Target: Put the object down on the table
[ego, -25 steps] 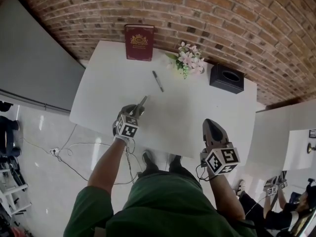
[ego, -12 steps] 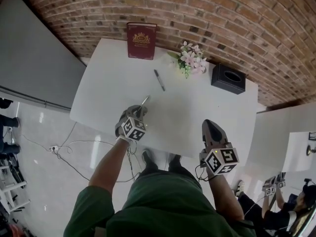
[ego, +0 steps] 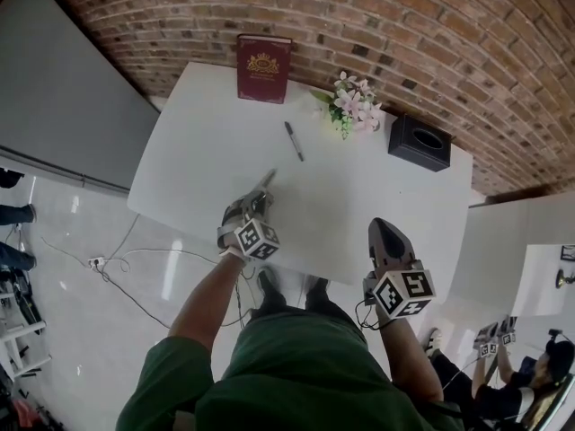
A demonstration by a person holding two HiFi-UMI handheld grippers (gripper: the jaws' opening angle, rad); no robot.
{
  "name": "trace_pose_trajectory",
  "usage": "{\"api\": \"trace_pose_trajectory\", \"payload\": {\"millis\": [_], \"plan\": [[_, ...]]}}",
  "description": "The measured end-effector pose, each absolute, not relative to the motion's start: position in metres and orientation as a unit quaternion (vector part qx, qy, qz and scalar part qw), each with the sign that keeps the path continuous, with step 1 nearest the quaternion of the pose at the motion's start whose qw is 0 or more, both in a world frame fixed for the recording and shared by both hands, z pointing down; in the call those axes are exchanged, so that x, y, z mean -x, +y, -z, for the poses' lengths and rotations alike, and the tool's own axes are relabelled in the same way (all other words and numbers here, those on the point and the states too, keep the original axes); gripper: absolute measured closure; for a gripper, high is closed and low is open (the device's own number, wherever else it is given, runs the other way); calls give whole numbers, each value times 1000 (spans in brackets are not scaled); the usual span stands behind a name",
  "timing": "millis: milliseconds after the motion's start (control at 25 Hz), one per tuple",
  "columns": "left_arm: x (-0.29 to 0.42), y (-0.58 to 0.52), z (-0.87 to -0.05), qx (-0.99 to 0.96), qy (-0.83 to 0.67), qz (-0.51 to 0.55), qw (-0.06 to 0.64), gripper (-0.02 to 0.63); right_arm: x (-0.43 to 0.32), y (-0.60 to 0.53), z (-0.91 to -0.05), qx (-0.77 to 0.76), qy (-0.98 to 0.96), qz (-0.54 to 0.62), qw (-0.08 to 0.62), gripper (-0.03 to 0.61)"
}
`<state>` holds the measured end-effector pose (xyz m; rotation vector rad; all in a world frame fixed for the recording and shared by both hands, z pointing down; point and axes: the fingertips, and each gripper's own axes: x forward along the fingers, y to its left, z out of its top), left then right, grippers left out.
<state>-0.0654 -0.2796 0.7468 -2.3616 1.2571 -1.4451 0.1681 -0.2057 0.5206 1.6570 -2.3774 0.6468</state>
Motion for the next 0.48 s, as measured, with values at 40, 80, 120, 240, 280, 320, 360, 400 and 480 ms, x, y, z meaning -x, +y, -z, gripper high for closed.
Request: {"api": "trace_pose_trajectory", "payload": {"millis": [40, 80, 120, 240, 280, 320, 360, 400, 480], "plan": [[64, -278, -749, 773, 413, 478, 55, 598, -168, -205, -522, -556, -797, -218, 87, 575], [63, -277, -751, 771, 412, 482, 60, 597, -168, -204, -522, -556, -797, -219, 88, 575], [61, -276, -752, 769, 411, 486, 64, 597, -169, -203, -523, -556, -797, -219, 89, 575], [59, -274, -757, 765, 407, 494, 68, 584, -170, -201, -522, -556, -797, -219, 88, 575], [58, -273, -759, 765, 406, 496, 64, 567, -170, -200, -522, -556, -797, -218, 88, 575], [59, -271, -761, 765, 405, 498, 56, 556, -171, -200, -521, -556, -798, -218, 87, 575], [59, -269, -764, 765, 403, 499, 48, 539, -171, -199, -521, -555, -798, -217, 87, 575], [60, -266, -765, 766, 404, 499, 41, 526, -170, -199, -520, -555, -799, -216, 86, 575], [61, -262, -763, 768, 409, 492, 30, 502, -170, -198, -518, -552, -801, -214, 85, 575]]}}
